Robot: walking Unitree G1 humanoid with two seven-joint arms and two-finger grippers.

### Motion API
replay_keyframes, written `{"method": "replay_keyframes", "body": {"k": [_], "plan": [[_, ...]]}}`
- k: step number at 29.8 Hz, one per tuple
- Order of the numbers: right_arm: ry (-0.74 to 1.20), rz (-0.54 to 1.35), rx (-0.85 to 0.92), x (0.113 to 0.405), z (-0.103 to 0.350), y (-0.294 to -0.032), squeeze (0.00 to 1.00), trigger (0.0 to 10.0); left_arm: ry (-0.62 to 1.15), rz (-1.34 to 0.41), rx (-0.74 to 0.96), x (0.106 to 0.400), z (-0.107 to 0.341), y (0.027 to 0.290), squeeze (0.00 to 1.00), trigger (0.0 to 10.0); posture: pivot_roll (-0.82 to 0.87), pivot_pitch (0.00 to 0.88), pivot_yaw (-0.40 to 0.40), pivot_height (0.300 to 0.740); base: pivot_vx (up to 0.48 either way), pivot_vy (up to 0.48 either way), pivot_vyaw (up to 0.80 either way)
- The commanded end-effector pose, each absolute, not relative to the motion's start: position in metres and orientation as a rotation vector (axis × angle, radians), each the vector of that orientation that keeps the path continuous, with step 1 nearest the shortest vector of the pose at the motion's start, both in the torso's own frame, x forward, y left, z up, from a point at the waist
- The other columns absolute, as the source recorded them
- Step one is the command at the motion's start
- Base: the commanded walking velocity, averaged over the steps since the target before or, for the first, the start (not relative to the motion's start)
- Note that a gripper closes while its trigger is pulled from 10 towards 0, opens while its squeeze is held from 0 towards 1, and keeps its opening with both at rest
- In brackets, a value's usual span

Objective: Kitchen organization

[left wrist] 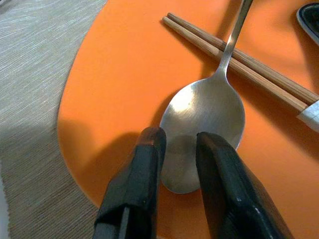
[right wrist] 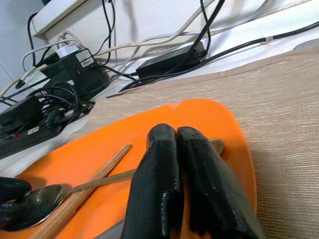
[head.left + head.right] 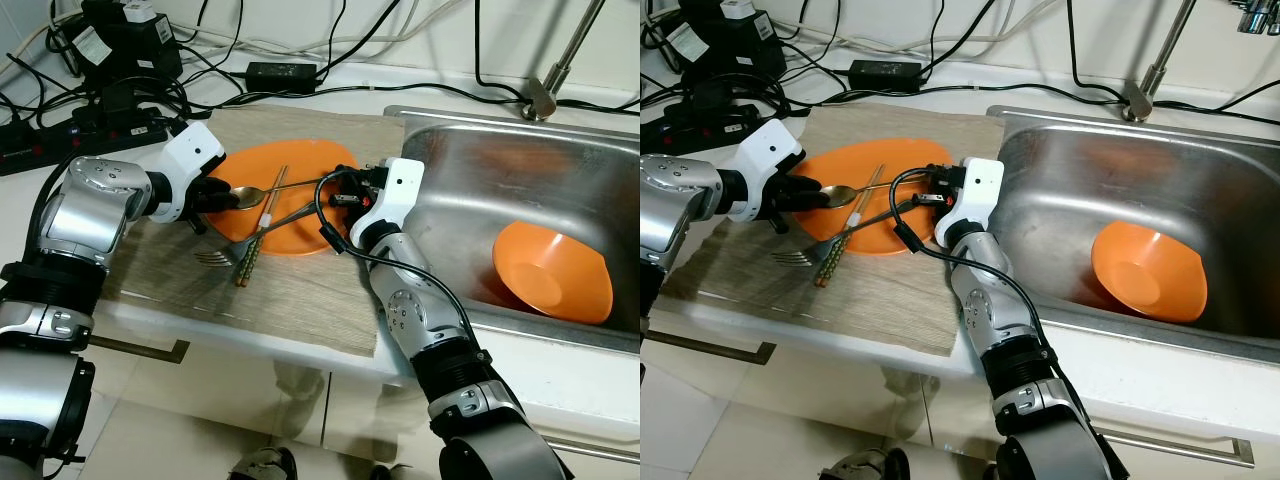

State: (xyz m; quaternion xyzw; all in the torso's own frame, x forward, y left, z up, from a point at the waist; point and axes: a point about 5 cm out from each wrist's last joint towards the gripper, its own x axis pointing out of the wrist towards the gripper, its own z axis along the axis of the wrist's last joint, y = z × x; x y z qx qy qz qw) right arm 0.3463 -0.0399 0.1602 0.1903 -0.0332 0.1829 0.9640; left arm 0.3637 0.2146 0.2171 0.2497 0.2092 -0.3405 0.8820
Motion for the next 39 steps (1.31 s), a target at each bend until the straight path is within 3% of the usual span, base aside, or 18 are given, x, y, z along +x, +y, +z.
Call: {"method": "replay_keyframes", "body": {"k": [1,14,29,39], "plan": [[-0.071,0.475,0.489,0.334,0.179,0.014,0.0,0.0,0.429,-0.713,0.505,0.362,0.219,0.216,0.0,10.0,0.11,0.058,0.052,0.74,0.0,0.0,0.0],[-0.076,0.437,0.438,0.336,0.176,0.007,0.0,0.0,0.341,-0.74,0.437,0.364,0.227,0.2,0.0,10.0,0.1,0.065,0.047,0.74,0.0,0.0,0.0],[-0.071,0.421,0.417,0.338,0.172,-0.001,0.0,0.0,0.139,-0.624,0.245,0.372,0.255,0.19,0.0,10.0,0.11,0.062,0.012,0.74,0.0,0.0,0.0],[-0.116,0.384,0.393,0.347,0.183,-0.018,0.0,0.0,-0.001,-0.544,0.039,0.347,0.262,0.188,0.0,10.0,0.11,0.053,-0.01,0.74,0.0,0.0,0.0]]}}
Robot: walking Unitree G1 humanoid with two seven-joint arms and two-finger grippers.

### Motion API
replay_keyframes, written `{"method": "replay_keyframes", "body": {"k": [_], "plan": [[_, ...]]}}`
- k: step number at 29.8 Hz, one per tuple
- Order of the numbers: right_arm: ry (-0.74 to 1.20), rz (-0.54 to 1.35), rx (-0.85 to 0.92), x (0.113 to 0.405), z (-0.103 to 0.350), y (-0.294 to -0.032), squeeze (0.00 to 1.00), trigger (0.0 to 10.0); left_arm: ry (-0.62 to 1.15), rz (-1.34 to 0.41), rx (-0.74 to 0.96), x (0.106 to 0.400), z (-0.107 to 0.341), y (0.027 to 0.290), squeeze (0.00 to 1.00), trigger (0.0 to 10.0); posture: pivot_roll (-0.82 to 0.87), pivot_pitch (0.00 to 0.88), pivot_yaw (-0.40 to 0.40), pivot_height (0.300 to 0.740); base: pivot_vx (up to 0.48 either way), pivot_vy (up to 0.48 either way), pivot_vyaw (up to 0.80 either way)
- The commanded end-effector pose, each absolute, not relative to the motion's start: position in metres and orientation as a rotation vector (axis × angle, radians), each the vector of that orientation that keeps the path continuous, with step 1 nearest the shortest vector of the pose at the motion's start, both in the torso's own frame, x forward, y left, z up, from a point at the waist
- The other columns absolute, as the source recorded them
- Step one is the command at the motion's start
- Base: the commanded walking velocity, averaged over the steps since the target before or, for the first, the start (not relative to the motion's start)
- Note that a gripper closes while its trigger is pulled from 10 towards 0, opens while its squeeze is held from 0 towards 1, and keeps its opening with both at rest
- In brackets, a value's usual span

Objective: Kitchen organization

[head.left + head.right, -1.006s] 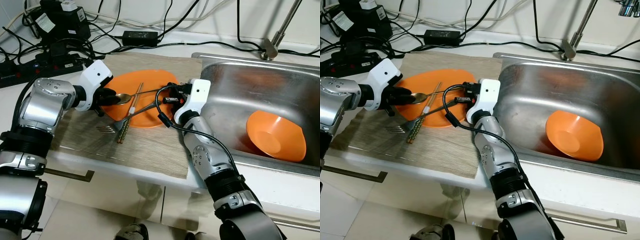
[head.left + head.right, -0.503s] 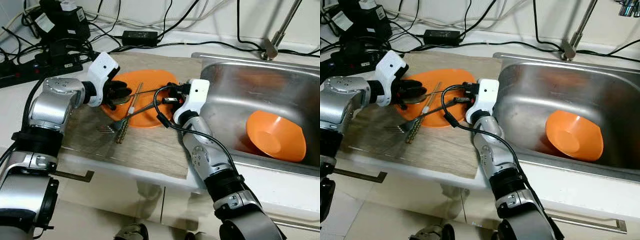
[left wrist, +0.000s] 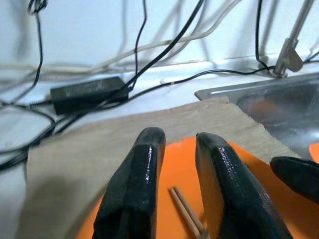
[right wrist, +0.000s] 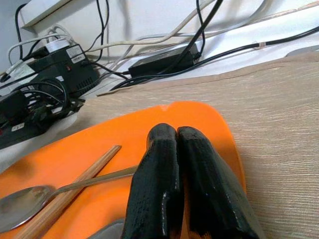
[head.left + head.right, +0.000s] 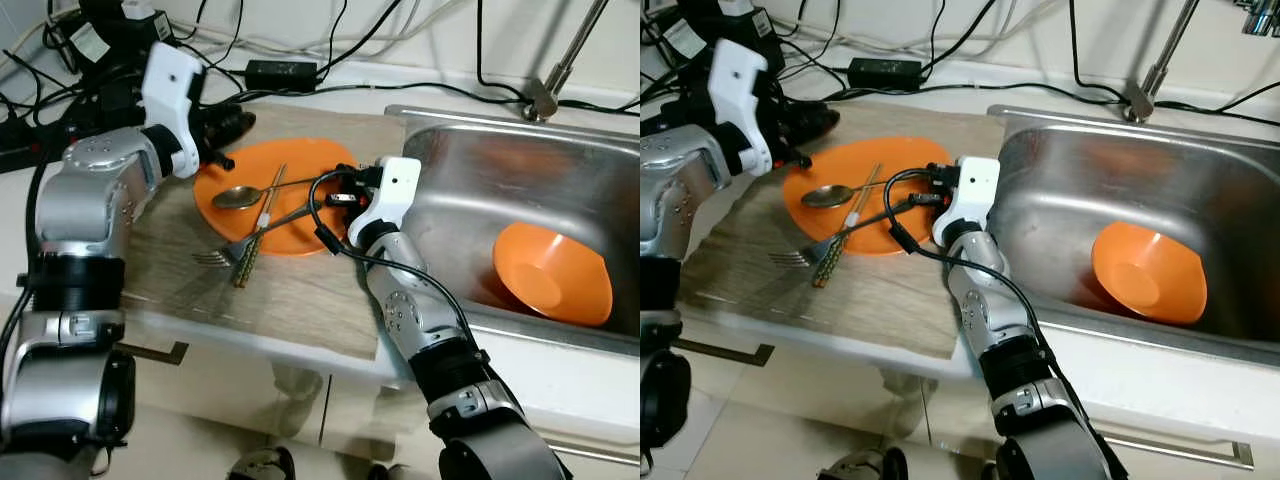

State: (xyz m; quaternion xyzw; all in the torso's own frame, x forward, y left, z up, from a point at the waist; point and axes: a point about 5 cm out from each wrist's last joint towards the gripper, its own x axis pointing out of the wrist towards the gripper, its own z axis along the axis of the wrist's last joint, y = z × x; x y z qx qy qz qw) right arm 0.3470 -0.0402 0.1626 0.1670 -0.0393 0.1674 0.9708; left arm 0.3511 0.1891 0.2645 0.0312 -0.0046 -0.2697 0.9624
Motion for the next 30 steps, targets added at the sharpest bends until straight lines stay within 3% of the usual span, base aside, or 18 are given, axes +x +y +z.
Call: {"method": "replay_keyframes", "body": {"k": [1,12,30], "plan": [[-0.119,0.383,0.393,0.348,0.184,-0.018,0.0,0.0,0.007,-0.549,0.031,0.344,0.258,0.187,0.0,10.0,0.11,0.053,-0.01,0.74,0.0,0.0,0.0],[-0.159,0.379,0.396,0.353,0.195,-0.024,0.0,0.0,0.109,-0.512,-0.012,0.327,0.216,0.177,0.0,10.0,0.12,0.039,-0.031,0.74,0.0,0.0,0.0],[-0.224,0.322,0.376,0.358,0.207,-0.043,0.0,0.0,0.04,-0.458,-0.03,0.331,0.226,0.172,0.0,10.0,0.11,0.029,-0.028,0.74,0.0,0.0,0.0]]}}
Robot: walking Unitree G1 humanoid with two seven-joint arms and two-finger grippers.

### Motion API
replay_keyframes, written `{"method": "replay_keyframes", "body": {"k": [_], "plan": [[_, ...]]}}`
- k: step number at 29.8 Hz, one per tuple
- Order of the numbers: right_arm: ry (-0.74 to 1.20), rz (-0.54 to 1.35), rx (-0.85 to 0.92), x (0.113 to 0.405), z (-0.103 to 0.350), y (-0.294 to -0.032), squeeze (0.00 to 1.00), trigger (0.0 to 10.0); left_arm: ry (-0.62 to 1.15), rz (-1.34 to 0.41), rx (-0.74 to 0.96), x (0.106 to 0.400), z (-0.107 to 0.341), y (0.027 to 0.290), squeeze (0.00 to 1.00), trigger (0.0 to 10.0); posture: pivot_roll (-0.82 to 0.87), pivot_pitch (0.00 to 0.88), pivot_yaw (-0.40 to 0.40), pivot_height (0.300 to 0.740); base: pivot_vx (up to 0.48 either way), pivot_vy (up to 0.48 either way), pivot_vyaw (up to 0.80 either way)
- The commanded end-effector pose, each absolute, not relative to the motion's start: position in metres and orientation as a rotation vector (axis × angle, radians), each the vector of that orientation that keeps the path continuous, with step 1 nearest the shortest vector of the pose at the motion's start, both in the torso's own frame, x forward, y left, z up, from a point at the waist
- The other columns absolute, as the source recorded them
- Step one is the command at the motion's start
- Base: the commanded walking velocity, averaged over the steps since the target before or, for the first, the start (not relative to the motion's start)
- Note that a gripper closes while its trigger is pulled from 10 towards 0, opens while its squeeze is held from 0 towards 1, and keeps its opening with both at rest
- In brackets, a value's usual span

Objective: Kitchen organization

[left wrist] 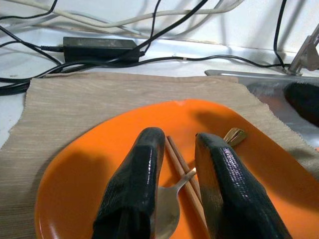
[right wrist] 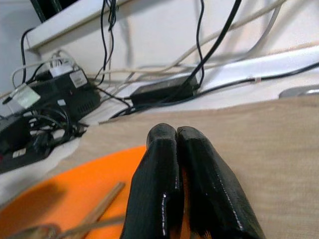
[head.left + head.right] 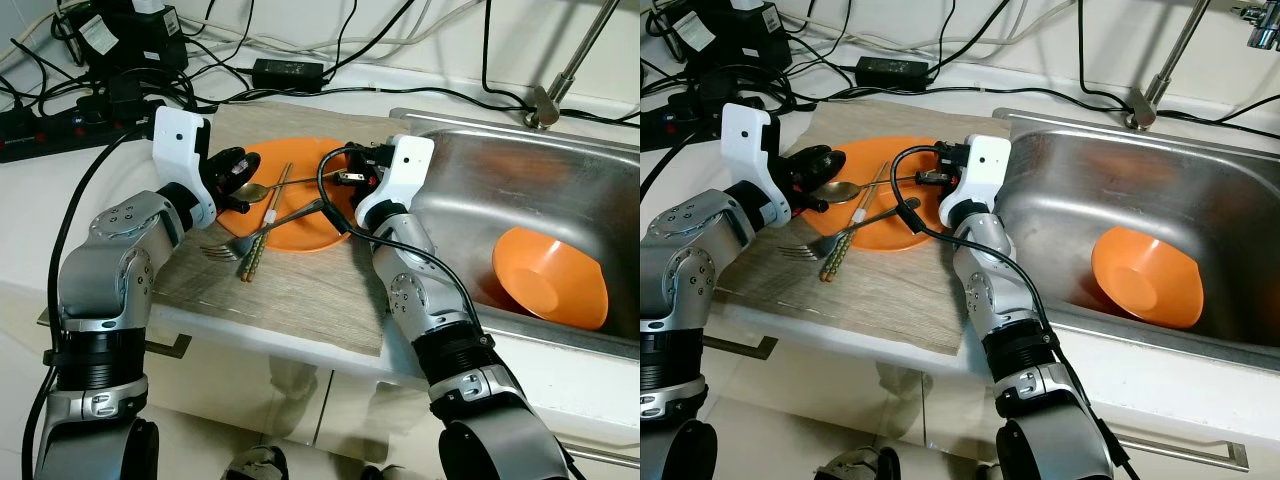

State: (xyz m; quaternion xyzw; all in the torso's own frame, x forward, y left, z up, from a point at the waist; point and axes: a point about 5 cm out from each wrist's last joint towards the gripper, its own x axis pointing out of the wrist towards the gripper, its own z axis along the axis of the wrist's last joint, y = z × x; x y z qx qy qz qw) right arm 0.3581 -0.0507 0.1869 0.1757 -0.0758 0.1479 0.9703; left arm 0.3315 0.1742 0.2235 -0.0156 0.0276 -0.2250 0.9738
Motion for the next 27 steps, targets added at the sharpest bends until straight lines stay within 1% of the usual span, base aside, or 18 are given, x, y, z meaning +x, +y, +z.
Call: {"method": "replay_keyframes", "body": {"k": [1,2,3,4,9,10,18,27], "plan": [[-0.226,0.318,0.367,0.359,0.209,-0.044,0.0,0.0,0.041,-0.458,-0.032,0.331,0.225,0.172,0.0,10.0,0.11,0.031,-0.032,0.74,0.0,0.0,0.0],[-0.221,0.318,0.357,0.359,0.209,-0.044,0.0,0.0,0.042,-0.458,-0.031,0.331,0.225,0.171,0.0,10.0,0.11,0.031,-0.033,0.74,0.0,0.0,0.0],[-0.206,0.321,0.347,0.36,0.208,-0.044,0.0,6.1,0.043,-0.459,-0.032,0.331,0.225,0.17,0.0,10.0,0.11,0.033,-0.035,0.74,0.0,0.0,0.0],[-0.195,0.325,0.344,0.36,0.207,-0.043,0.0,10.0,0.044,-0.461,-0.031,0.331,0.224,0.17,0.0,10.0,0.11,0.033,-0.035,0.74,0.0,0.0,0.0],[-0.15,0.345,0.349,0.358,0.197,-0.036,0.0,10.0,0.041,-0.472,-0.024,0.33,0.226,0.168,0.0,10.0,0.11,0.037,-0.04,0.74,0.0,0.0,0.0],[-0.144,0.347,0.354,0.357,0.196,-0.034,1.0,10.0,0.039,-0.47,-0.025,0.33,0.228,0.169,0.0,10.0,0.11,0.037,-0.039,0.74,0.0,0.0,0.0],[-0.136,0.351,0.35,0.356,0.194,-0.033,1.0,10.0,0.034,-0.468,-0.015,0.332,0.229,0.17,0.0,10.0,0.11,0.039,-0.032,0.74,0.0,0.0,0.0],[-0.161,0.339,0.319,0.356,0.195,-0.038,1.0,10.0,0.034,-0.442,0.019,0.337,0.226,0.173,0.0,10.0,0.1,0.037,-0.018,0.74,0.0,0.0,0.0]]}}
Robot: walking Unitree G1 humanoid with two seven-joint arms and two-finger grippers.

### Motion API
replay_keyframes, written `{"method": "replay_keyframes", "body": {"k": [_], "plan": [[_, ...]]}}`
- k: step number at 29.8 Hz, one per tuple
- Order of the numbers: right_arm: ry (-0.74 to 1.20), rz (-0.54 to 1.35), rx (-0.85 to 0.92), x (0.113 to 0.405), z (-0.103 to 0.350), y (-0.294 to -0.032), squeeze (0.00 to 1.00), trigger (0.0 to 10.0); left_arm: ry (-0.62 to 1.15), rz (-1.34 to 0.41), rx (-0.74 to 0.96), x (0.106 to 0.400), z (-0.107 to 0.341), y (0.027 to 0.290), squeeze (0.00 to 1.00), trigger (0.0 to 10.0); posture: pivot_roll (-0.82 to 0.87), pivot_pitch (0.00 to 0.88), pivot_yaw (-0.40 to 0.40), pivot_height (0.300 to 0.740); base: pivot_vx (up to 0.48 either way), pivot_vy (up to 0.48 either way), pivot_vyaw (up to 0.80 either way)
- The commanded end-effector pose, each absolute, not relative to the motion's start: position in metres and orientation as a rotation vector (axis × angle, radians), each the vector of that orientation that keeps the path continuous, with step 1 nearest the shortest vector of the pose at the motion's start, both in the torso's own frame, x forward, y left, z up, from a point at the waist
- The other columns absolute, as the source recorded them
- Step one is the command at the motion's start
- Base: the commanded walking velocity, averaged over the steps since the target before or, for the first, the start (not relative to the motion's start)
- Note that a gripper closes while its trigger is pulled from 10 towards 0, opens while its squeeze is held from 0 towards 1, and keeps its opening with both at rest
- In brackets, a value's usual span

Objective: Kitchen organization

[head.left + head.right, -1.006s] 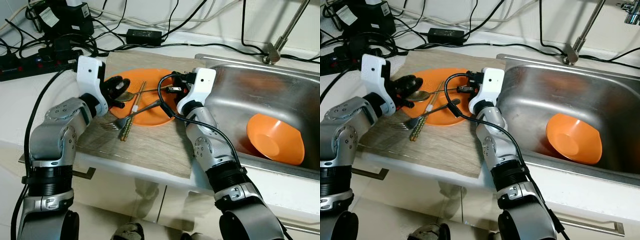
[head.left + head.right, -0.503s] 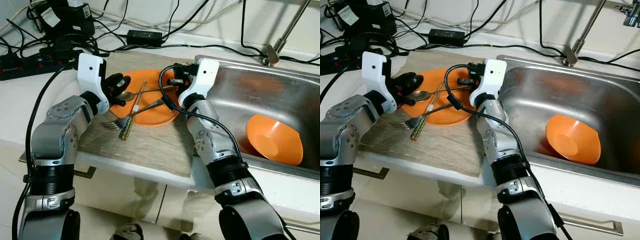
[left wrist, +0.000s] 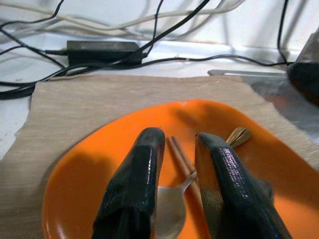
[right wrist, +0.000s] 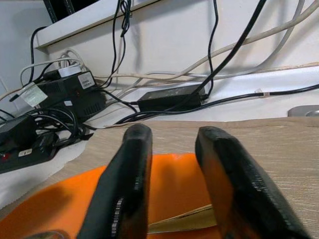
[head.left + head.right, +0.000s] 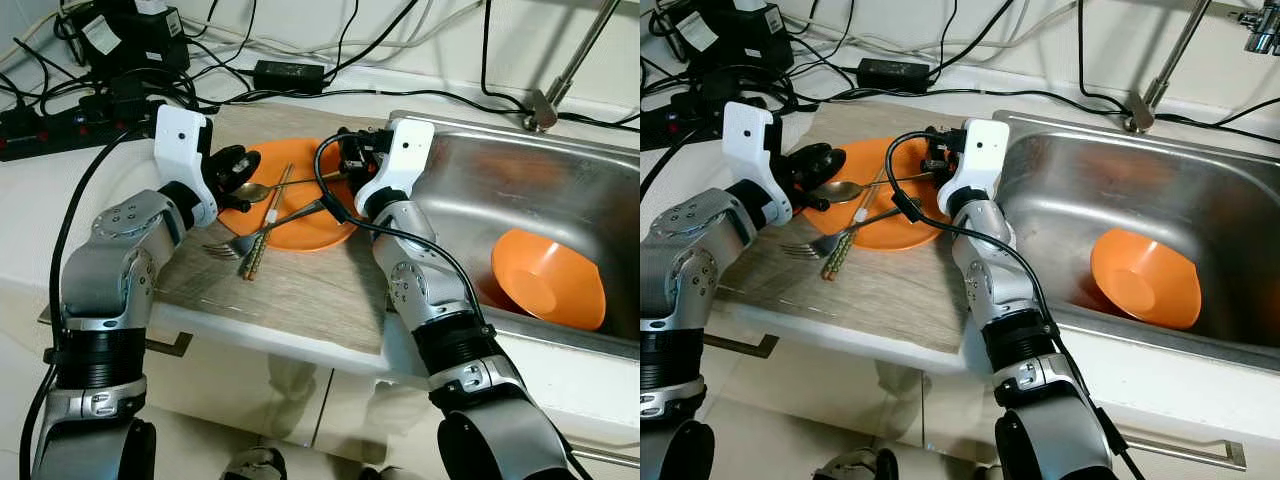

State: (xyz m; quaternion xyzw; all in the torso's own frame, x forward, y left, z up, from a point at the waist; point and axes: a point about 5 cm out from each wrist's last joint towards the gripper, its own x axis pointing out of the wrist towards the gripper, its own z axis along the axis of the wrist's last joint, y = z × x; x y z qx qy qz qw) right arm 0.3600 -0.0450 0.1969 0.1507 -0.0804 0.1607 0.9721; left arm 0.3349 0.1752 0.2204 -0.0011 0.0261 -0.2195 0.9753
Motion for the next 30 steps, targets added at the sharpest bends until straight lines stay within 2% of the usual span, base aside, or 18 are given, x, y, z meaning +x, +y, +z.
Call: {"method": "replay_keyframes", "body": {"k": [1,12,13,14,15,23,30], "plan": [[-0.166,0.336,0.309,0.356,0.195,-0.039,1.0,10.0,0.032,-0.439,0.022,0.338,0.225,0.173,0.0,10.0,0.09,0.036,-0.016,0.74,0.0,0.0,0.0],[-0.169,0.318,0.255,0.355,0.196,-0.04,1.0,10.0,0.018,-0.454,0.024,0.349,0.229,0.168,0.0,10.0,0.06,0.024,0.005,0.74,0.0,0.0,0.0],[-0.17,0.313,0.26,0.356,0.196,-0.041,0.22,10.0,0.015,-0.459,0.023,0.35,0.231,0.167,0.0,10.0,0.06,0.024,0.004,0.74,0.0,0.0,0.0],[-0.171,0.311,0.265,0.357,0.197,-0.042,0.22,10.0,0.013,-0.462,0.023,0.35,0.232,0.166,0.0,10.0,0.06,0.024,0.004,0.74,0.0,0.0,0.0],[-0.175,0.307,0.27,0.357,0.199,-0.044,0.0,10.0,0.008,-0.465,0.026,0.35,0.233,0.164,0.0,10.0,0.05,0.024,0.005,0.74,0.0,0.0,0.0],[-0.205,0.228,0.247,0.359,0.2,-0.075,0.0,10.0,0.002,-0.538,0.042,0.35,0.234,0.149,0.0,10.0,0.02,0.0,0.002,0.74,0.0,0.0,0.0],[-0.191,0.183,0.235,0.357,0.195,-0.101,0.0,10.0,0.038,-0.512,0.06,0.362,0.229,0.146,0.0,10.0,-0.02,0.0,-0.009,0.74,0.0,0.0,0.0]]}}
